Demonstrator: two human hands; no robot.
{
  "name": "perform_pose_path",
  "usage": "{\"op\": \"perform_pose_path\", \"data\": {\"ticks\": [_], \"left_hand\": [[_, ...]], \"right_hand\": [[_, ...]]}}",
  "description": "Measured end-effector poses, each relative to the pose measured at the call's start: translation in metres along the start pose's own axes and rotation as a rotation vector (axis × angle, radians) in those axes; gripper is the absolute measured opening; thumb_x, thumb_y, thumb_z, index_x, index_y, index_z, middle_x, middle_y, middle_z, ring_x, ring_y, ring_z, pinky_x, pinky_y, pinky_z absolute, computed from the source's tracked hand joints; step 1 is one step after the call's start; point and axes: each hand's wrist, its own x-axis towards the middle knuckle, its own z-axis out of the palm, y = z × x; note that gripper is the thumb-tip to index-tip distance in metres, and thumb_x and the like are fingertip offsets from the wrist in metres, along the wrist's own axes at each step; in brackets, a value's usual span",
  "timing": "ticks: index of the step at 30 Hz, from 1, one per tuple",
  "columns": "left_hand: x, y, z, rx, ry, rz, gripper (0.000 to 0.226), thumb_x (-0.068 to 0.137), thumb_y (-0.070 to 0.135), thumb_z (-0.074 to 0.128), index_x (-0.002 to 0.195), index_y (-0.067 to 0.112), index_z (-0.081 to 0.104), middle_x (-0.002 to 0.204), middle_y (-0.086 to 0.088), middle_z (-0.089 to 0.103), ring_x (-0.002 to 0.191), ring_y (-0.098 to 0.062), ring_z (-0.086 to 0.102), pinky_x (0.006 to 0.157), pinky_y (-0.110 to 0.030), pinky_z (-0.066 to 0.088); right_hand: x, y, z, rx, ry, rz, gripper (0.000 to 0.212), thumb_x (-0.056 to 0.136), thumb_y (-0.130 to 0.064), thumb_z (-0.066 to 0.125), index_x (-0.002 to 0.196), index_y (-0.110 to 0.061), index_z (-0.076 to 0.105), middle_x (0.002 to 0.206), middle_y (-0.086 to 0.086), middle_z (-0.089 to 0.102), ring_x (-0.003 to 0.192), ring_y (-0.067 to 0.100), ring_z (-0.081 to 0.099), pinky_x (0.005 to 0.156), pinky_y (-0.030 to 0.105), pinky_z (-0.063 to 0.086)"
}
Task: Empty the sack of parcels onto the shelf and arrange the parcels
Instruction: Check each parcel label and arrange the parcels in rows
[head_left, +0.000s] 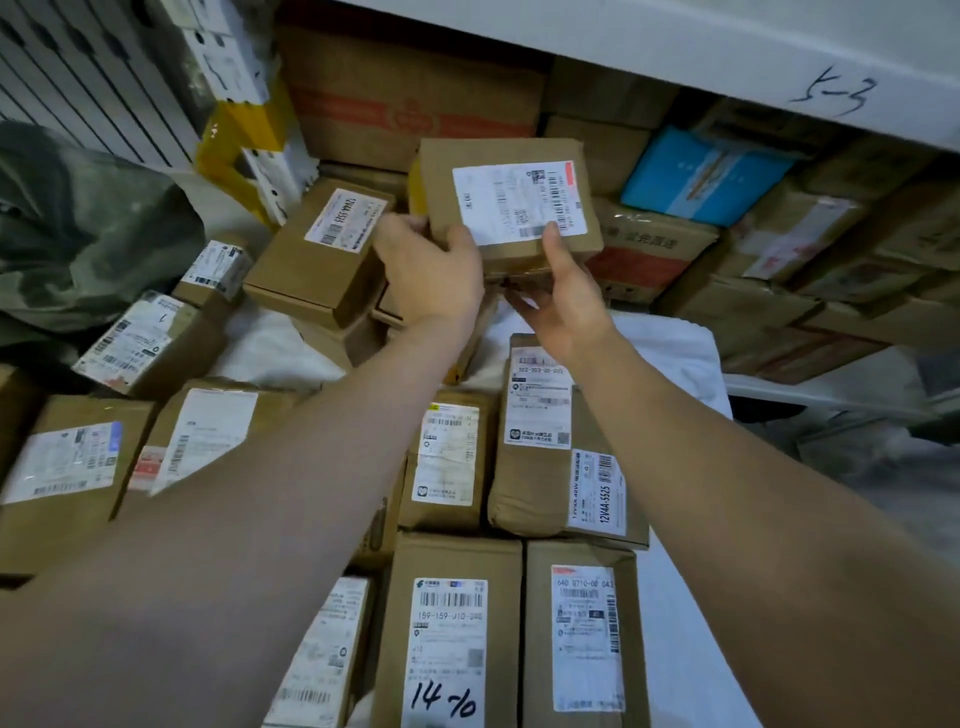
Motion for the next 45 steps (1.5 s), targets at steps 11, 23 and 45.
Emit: {"op": "perform_pose_path", "data": {"ticks": [11, 23, 45], "left_hand": [[-0.123, 0.002, 0.127, 0.006, -0.524, 0.077, 0.084, 0.078, 0.010, 0.069, 0.147, 0.029, 0.024, 0.133, -0.006, 0.037, 0.113, -0.016, 0.051, 0.097, -0.026, 0.044], [-0.154, -0.033, 0.189, 0.384, -0.780, -0.009, 0.041, 0.098, 0.028, 0.047, 0.138, 0.020, 0.051, 0.133, -0.001, 0.058, 0.115, -0.025, 0.058, 0.086, -0.027, 0.047], [-0.054, -0.037, 0.115, 0.289, 0.368, -0.260, 0.047, 0.087, 0.031, 0.064, 0.127, 0.012, 0.048, 0.133, -0.012, 0.044, 0.123, -0.028, 0.044, 0.102, -0.037, 0.040]], "right_hand": [[-0.018, -0.059, -0.155, 0.074, 0.169, -0.012, 0.045, 0.092, -0.046, 0.061, 0.131, -0.024, 0.055, 0.123, 0.007, 0.065, 0.115, 0.027, 0.061, 0.092, 0.046, 0.054], [-0.017, -0.049, -0.263, -0.290, 0.377, 0.147, 0.035, 0.092, -0.037, 0.064, 0.126, -0.030, 0.060, 0.113, -0.006, 0.071, 0.098, 0.017, 0.069, 0.082, 0.038, 0.058], [0.040, -0.013, -0.114, -1.031, 0.178, -0.306, 0.032, 0.100, -0.022, 0.049, 0.129, -0.014, 0.060, 0.125, 0.006, 0.064, 0.110, 0.020, 0.060, 0.089, 0.025, 0.045]]}}
